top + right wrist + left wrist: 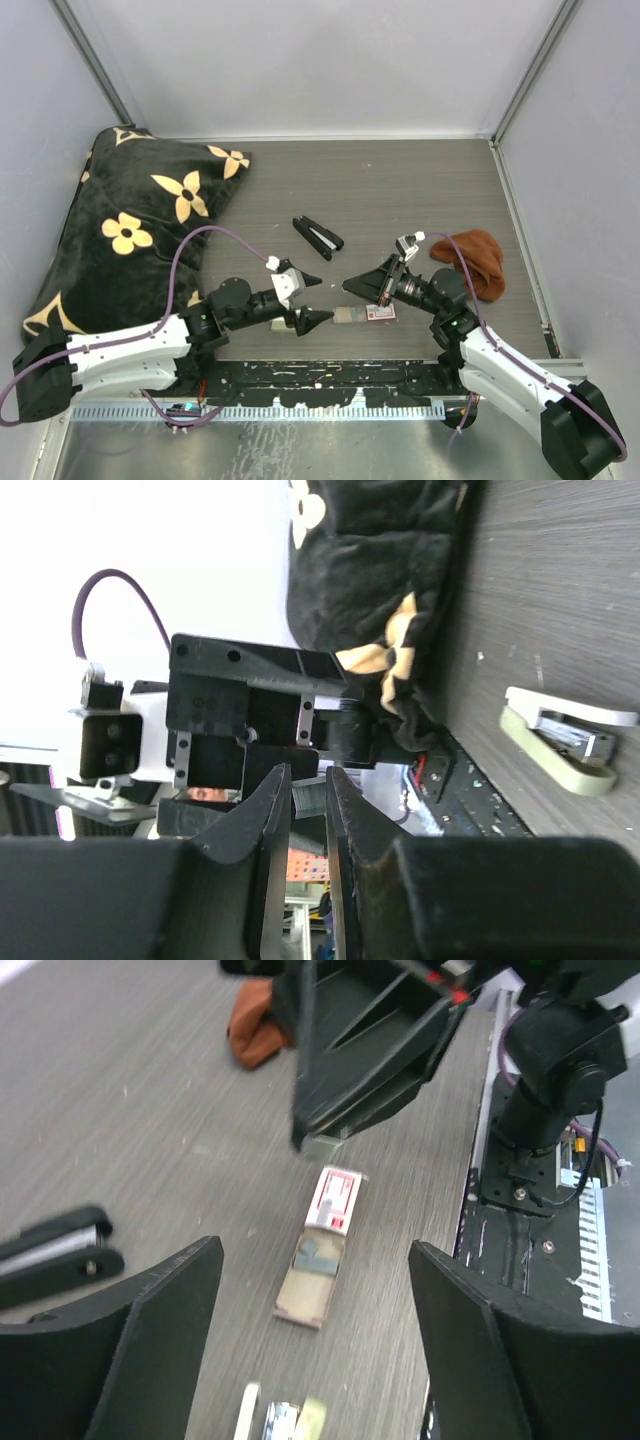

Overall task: Load the staples into the stapler
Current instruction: Pick up the staple from the center of the board.

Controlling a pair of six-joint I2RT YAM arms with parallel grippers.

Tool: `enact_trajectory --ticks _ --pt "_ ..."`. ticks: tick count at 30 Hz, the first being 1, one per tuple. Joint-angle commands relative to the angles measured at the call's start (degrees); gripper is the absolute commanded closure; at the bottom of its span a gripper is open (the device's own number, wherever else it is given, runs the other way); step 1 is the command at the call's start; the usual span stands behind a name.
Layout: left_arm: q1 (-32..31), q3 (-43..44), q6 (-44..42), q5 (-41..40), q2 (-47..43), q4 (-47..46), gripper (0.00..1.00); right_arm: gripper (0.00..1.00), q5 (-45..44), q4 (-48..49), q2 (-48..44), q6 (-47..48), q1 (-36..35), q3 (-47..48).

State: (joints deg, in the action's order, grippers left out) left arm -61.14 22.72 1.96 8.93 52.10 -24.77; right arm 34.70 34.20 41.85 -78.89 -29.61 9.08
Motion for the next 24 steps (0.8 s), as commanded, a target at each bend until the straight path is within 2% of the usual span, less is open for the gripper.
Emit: enact_trajectory --ticks 1,10,15,24 --pt "-5.2 4.0 -9.9 -2.9 1.6 -13.0 0.26 0.78 3.3 6.6 -1.2 -6.7 0.2 2.2" --pt "-8.5 6.0 -15.6 -5.8 4.0 -13.4 0.38 0.78 4.4 7.0 -1.3 -7.9 0.2 3.4" --pt "-8.9 6.8 -15.7 -6.6 5.8 -13.1 0.47 0.78 4.7 8.1 -1.1 -8.6 0.2 3.4" --pt "-9.4 7.1 -16.0 -8.7 7.2 -14.8 0.55 0.77 5.4 10.5 -0.5 -9.8 0.2 2.7"
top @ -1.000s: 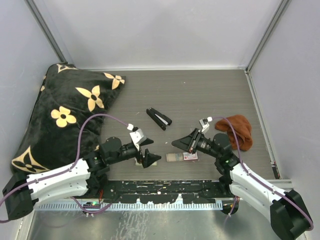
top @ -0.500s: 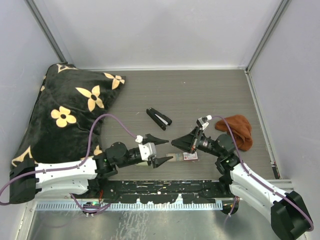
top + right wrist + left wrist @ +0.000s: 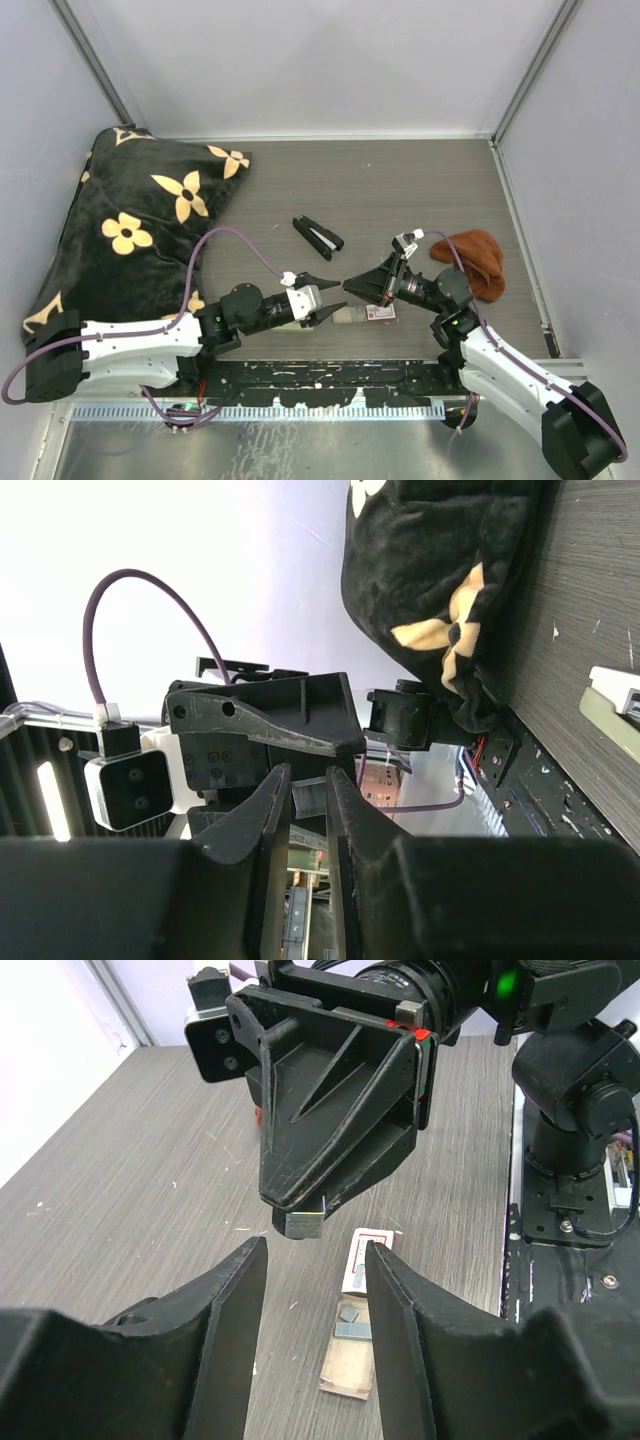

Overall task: Load the staples into the stapler
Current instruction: Pick up the staple from the center of the board.

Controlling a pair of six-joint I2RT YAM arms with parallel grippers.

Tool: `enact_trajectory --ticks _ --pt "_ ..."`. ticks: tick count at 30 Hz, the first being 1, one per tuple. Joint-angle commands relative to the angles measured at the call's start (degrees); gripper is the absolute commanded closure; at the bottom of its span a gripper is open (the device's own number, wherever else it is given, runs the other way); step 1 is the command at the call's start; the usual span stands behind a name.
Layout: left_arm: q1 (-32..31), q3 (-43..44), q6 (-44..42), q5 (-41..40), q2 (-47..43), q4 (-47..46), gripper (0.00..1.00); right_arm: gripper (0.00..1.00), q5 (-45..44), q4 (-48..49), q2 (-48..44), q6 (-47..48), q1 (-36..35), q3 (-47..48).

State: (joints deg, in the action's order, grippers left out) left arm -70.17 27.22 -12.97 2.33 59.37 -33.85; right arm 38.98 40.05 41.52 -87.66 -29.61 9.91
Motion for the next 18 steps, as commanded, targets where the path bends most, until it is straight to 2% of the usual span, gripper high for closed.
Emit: enact_trajectory --ticks 1,11,18 --pt "-0.4 2.4 -1.1 -2.3 0.0 -6.0 0.55 0.77 1.3 4.6 -0.1 -1.0 0.2 1.8" --pt "-0.8 2.7 -1.0 -2.8 0.7 -7.7 0.58 0.77 1.4 5.0 0.5 -1.1 0.2 1.4" --pt "-1.2 2.9 -0.5 -2.4 2.1 -9.2 0.66 0.77 1.5 5.1 0.4 -1.3 0.2 1.2"
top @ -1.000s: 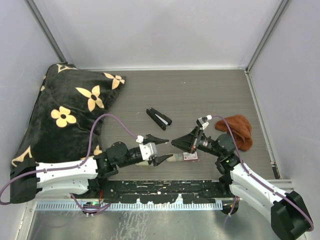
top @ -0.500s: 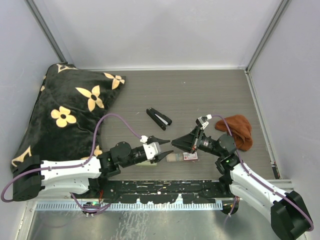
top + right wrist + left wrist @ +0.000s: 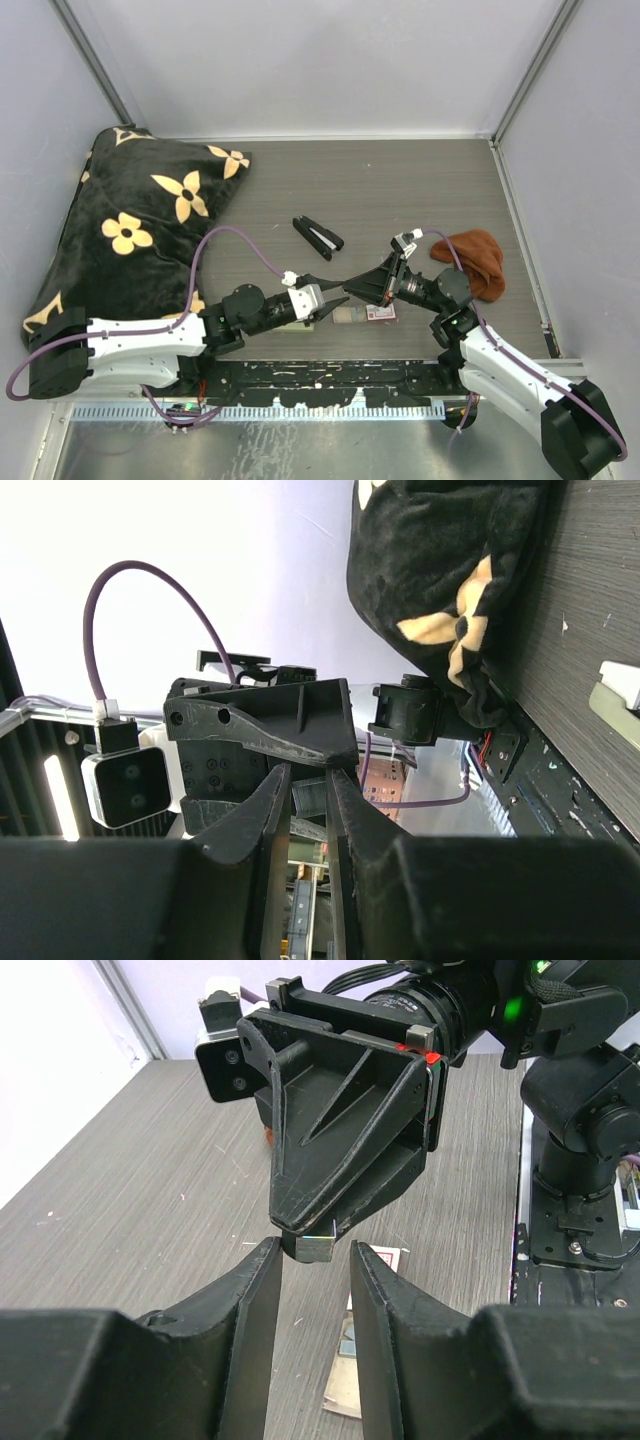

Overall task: Load the staples into the stapler
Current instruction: Pick up the staple from the center of the board.

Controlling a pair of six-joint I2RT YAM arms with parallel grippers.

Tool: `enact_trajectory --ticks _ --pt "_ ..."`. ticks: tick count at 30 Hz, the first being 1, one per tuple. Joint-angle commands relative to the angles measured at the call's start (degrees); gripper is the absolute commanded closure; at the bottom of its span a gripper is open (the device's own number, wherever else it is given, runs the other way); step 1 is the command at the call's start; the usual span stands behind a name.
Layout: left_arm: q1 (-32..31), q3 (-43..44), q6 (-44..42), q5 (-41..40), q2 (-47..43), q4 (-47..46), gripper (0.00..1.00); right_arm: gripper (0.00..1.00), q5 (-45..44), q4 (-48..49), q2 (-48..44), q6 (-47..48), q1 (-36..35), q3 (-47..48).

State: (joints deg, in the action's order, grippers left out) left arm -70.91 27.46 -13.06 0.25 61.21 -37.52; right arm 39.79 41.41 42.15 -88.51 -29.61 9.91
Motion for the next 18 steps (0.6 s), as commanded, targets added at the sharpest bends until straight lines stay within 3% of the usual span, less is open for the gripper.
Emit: enact_trajectory --ticks 1,18 --pt "-0.4 2.6 -0.3 -0.3 0.4 -5.7 0.67 0.77 0.7 3.8 -0.2 -0.4 0.2 1.2" --pt "-0.8 2.6 0.3 -0.3 0.0 -6.1 0.79 0.77 0.5 3.9 -0.5 -0.6 0.2 -0.2"
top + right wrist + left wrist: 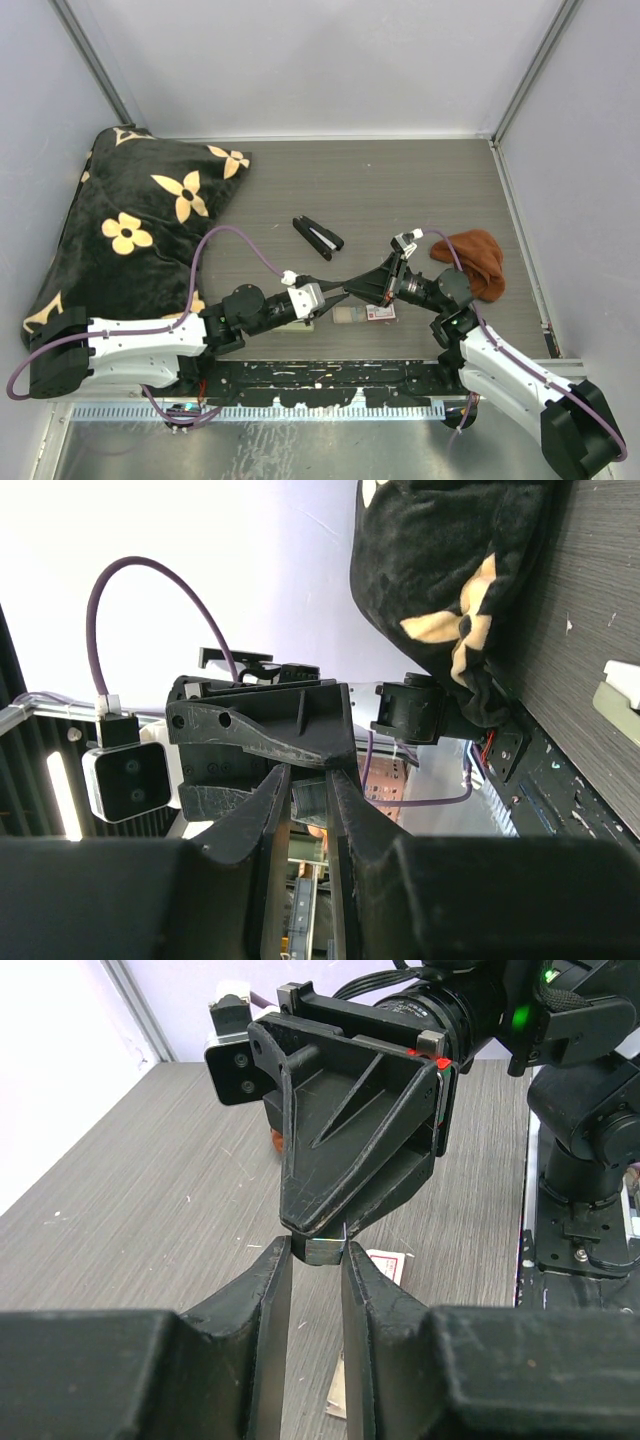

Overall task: Load the staples into the stapler
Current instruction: Pick up the staple from the center of the board, then place the staple at the center of the board.

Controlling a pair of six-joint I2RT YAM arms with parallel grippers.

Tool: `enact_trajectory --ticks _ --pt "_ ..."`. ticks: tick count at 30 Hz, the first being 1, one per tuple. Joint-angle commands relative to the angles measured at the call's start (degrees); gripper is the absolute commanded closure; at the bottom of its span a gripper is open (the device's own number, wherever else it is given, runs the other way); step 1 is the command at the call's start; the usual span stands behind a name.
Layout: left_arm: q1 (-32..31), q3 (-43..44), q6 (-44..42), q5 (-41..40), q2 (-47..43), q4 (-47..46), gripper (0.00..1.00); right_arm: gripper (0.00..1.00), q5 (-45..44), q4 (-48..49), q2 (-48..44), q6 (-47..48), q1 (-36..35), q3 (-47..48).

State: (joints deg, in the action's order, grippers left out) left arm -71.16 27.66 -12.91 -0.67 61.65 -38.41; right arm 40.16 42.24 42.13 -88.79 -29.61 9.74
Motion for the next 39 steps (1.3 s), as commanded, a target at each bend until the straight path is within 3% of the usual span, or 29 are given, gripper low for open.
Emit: enact_trajectory --ticks 1,15,21,30,33,39 --pt "-0.4 2.4 0.2 0.7 -0.5 -4.8 0.8 0.76 0.1 3.0 -0.5 -0.3 0.2 -0.2" --pt "-0.5 1.9 3.0 -1.0 -1.5 1.2 0.85 0.43 -1.8 -1.3 -2.2 3.2 0.2 -1.0" --pt "-0.5 0.5 4.4 -2.9 -3.4 2.9 0.86 0.39 -3.4 -10.4 -4.7 8.5 0.2 -0.3" --pt "-0.5 1.3 5.7 -4.2 -3.8 9.6 0.86 0.39 -4.8 -13.0 -5.2 11.1 0.2 -1.1" --pt "-0.5 3.7 5.9 -4.8 -2.5 17.1 0.86 0.39 -7.4 -24.2 -7.0 17.8 0.2 1.3" --pt "-0.6 12.5 8.9 -2.9 3.3 37.9 0.88 0.39 -21.9 -58.8 -8.5 38.7 0.4 15.0"
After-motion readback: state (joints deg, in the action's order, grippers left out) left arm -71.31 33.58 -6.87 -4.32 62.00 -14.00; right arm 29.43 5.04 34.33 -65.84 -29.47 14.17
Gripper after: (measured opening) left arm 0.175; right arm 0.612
